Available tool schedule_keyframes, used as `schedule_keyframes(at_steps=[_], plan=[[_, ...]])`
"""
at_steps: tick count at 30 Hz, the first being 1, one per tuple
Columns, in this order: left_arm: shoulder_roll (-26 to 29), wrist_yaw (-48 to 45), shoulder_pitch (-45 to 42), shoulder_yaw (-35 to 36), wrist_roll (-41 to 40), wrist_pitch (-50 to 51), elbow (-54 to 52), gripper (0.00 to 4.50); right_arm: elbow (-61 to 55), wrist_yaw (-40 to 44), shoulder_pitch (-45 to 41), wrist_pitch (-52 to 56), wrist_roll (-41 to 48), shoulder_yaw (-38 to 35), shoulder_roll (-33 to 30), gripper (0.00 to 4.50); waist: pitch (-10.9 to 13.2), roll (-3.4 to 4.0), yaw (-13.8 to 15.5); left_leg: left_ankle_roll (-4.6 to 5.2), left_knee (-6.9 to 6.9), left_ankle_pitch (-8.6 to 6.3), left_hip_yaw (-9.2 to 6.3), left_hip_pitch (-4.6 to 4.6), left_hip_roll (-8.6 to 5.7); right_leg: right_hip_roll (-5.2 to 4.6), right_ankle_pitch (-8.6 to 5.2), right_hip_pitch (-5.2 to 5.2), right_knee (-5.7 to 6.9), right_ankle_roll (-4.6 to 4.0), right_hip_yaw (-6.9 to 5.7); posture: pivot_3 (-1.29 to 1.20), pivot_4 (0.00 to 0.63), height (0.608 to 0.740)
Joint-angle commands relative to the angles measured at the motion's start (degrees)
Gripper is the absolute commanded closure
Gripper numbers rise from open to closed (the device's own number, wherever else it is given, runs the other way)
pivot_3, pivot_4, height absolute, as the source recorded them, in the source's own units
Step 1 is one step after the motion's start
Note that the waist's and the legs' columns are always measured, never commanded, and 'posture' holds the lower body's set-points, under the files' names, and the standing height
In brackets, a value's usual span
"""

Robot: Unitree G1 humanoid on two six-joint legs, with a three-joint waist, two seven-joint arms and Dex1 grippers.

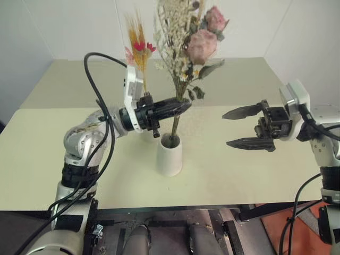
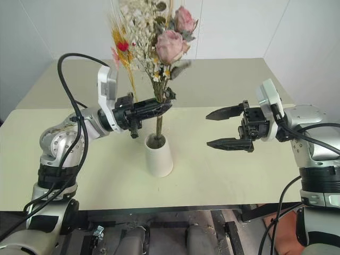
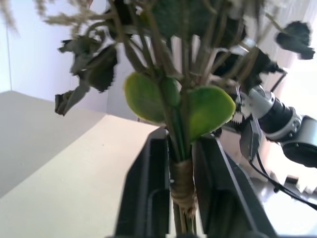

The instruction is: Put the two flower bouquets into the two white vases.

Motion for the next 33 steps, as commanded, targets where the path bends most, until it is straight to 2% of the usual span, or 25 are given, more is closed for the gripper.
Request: schedule_keyframes(at_steps=[1,7,9,13,20,26,33], plan=[[4.01,-1.51,2.53,3.99,-3.42,2.06,-5.14,2.46,-1.64,0.08,0.44,0.43,0.73,-2.69,-1.27,0.0,0.0,0.0,-0.09,0.0,-0.01,0.0,0.0,0.0,0.0,0.0,0.0,-0.01,0.0,0.0,0.0,0.0,0.15,0.74],[16.01,-5.25,12.47,12.36,-6.82,4.77,-9.97,0.53,-1.25,0.35,1.13,0.22,0.42,-2.79,-1.58,0.0,0.0,0.01,-0.13,0.0,-0.01,0.0,0.01,0.02,0.02,0.0,-0.01,-0.02,0.02,0.01,0.01,0.0,0.15,0.74],[20.17,-7.2,16.11,15.7,-7.28,4.78,-10.58,0.03,-0.91,0.48,1.11,0.23,0.41,-2.8,-1.61,0.0,0.01,0.01,-0.1,0.0,-0.02,0.0,0.03,0.02,0.04,0.01,-0.02,-0.04,0.01,0.0,0.01,0.0,0.15,0.74],[25.94,-10.31,22.99,21.28,-8.35,4.86,-11.92,0.03,0.17,0.61,0.91,-0.08,0.07,-2.52,-1.32,0.0,0.01,0.01,0.07,0.0,-0.02,0.0,0.05,0.03,0.04,-0.01,-0.03,-0.02,-0.02,-0.01,0.01,0.0,0.15,0.74],[29.64,-13.88,34.93,34.12,-7.39,1.85,-13.06,0.03,1.02,1.04,0.65,-0.11,-0.42,-2.37,-1.61,0.0,0.01,0.01,0.08,0.0,-0.08,0.0,0.1,0.03,0.08,-0.01,-0.05,-0.07,-0.04,-0.05,0.01,0.0,0.15,0.74],[35.21,-19.76,41.05,44.4,-7.2,3.0,-11.14,0.03,3.64,0.84,0.2,-1.01,-2.46,-2.12,-2.2,0.0,0.01,0.02,0.0,-0.01,-0.09,-0.01,0.15,0.06,0.11,-0.02,-0.09,-0.1,-0.04,-0.12,0.01,0.0,0.15,0.74],[35.65,-19.99,44.55,49.12,-9.28,5.38,-13.03,0.03,5.76,-1.58,0.14,-2.2,-5.76,-2.41,-1.88,0.0,0.01,0.03,0.02,-0.01,-0.12,-0.01,0.2,0.06,0.12,-0.03,-0.11,-0.13,-0.04,-0.15,0.02,0.0,0.15,0.74]])
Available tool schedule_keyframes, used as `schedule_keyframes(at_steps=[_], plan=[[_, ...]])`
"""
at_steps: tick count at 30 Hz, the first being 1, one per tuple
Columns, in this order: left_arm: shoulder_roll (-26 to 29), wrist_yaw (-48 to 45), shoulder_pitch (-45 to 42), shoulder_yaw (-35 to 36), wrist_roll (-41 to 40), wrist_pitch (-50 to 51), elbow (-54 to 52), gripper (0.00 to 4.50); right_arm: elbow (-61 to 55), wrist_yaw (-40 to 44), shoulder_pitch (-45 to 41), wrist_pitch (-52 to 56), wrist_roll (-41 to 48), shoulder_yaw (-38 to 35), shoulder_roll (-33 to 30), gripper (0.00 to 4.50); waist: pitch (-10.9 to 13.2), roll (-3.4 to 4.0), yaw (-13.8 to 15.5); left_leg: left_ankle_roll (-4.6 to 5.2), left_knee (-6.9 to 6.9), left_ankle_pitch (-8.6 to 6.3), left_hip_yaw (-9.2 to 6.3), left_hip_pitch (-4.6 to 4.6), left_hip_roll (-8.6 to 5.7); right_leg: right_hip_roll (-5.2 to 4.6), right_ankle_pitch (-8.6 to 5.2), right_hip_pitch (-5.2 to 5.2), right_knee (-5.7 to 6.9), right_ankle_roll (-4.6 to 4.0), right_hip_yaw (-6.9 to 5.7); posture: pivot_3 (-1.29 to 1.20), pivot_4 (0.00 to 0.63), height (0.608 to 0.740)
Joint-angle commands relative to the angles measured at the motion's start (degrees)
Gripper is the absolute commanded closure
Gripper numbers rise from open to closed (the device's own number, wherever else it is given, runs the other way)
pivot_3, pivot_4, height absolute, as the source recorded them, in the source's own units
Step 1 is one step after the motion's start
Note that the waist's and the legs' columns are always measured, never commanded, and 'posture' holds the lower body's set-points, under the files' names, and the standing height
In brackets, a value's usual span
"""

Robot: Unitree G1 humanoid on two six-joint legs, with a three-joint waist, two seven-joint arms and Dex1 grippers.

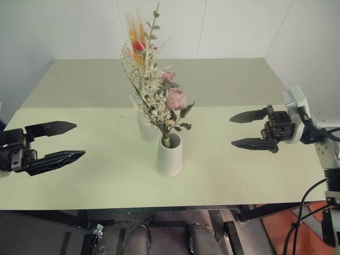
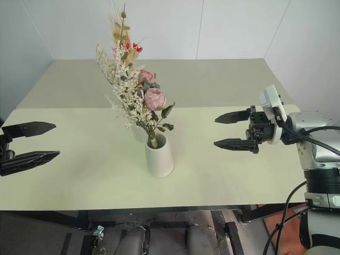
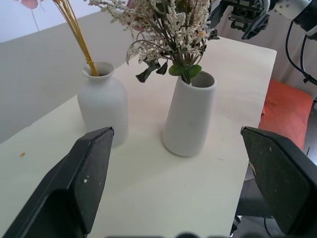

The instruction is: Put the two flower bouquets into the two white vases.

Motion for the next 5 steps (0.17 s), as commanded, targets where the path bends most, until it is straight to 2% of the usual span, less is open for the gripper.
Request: schedule_keyframes(at_steps=[1,5], plan=[[0.11,-0.06,1.33,3.55,-1.53,0.72,-2.33,0.03,-0.35,-1.45,-0.96,-1.41,-0.79,-2.03,-0.66,0.0,0.0,0.0,-0.02,0.0,0.0,0.0,0.01,0.0,0.01,0.0,0.0,-0.01,0.0,0.0,0.0,0.0,0.15,0.74],[-0.32,1.24,1.68,3.92,-2.13,1.12,-3.09,0.03,-0.5,-1.18,-0.86,-0.9,-0.11,-2.68,-1.06,0.0,0.0,0.0,-0.03,0.0,-0.02,0.0,0.01,0.02,0.02,0.01,0.0,-0.01,0.02,0.0,0.0,0.0,0.15,0.74]])
